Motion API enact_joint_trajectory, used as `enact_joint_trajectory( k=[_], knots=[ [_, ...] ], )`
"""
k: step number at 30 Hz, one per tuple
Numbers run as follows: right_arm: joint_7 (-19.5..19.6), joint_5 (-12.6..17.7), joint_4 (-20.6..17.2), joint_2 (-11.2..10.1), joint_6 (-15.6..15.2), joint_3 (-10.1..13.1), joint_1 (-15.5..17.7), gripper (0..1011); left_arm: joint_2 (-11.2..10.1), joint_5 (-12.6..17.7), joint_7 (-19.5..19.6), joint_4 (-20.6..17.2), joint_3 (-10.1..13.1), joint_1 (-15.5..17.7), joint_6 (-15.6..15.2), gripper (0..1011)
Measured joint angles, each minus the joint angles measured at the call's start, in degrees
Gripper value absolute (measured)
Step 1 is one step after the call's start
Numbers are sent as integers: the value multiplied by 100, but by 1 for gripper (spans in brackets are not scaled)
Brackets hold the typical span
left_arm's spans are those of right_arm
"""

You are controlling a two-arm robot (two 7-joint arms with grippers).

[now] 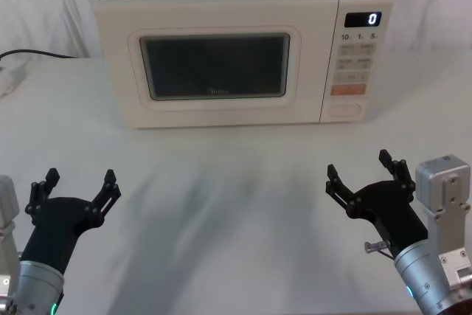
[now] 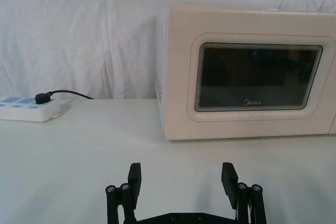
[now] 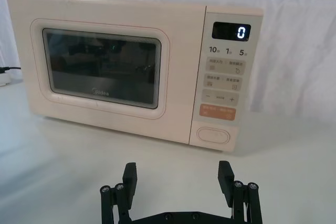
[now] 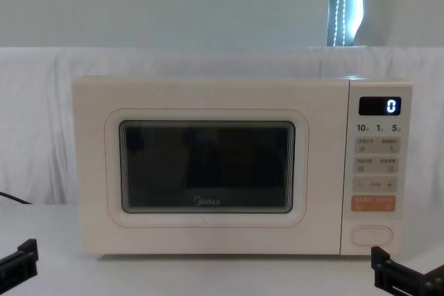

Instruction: Press the button to open the microwave door with one hand; close the microwave door with the other hand.

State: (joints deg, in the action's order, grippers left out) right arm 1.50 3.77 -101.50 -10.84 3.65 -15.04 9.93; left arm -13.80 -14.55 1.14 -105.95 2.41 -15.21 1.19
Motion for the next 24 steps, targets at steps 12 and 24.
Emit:
enact_joint_trajectory(
  k=[12,24],
  knots=[
    [-1,0,0,0,0,0,0,1002,0,0,0,0,0,0,0,1001],
    [0,0,0,0,0,0,0,1002,0,0,0,0,0,0,0,1001]
  ],
)
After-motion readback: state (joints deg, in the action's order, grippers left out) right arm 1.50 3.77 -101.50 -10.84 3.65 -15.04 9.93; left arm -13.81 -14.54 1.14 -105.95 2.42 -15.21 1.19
